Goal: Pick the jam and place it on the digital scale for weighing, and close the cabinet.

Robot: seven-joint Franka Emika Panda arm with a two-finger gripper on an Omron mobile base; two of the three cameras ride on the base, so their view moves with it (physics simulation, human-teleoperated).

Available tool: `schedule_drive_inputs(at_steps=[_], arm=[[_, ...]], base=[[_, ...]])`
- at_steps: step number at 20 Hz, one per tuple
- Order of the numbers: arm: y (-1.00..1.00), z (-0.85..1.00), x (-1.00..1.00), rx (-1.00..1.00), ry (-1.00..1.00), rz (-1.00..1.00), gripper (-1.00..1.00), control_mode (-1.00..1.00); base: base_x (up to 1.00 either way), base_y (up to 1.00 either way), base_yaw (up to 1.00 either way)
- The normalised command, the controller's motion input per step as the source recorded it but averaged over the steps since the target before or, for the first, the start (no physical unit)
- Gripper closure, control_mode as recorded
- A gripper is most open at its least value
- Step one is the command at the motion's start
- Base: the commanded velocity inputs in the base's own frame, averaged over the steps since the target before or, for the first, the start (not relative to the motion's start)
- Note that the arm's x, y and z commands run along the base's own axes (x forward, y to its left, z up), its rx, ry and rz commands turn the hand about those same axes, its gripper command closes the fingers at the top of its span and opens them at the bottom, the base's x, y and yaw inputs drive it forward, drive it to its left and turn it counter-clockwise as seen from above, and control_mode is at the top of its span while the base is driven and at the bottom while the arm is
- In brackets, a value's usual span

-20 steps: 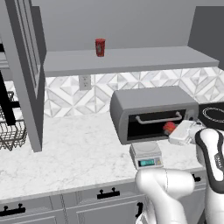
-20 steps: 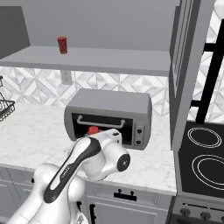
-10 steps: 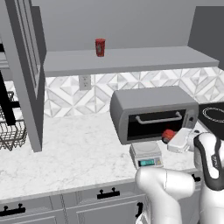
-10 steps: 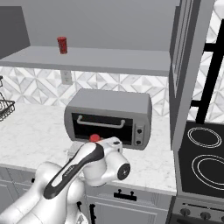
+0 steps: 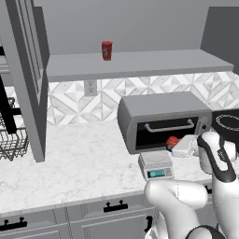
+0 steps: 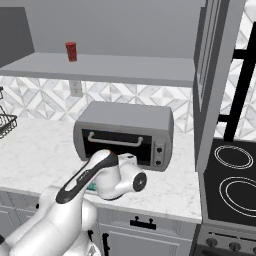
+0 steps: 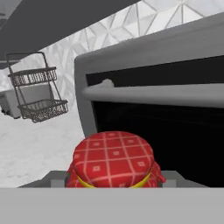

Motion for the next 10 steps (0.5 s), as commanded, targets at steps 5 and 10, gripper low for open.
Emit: schedule_drive_inputs(at_steps=[5, 10], arm=[[0.0, -0.17, 0.13, 0.0, 0.04, 0.18, 1.0, -1.0], [0.25, -0.29, 0.13, 0.0, 0.0, 0.03, 1.0, -1.0]], base=[[0.0, 0.0, 0.0], [0.0, 0.0, 0.0]])
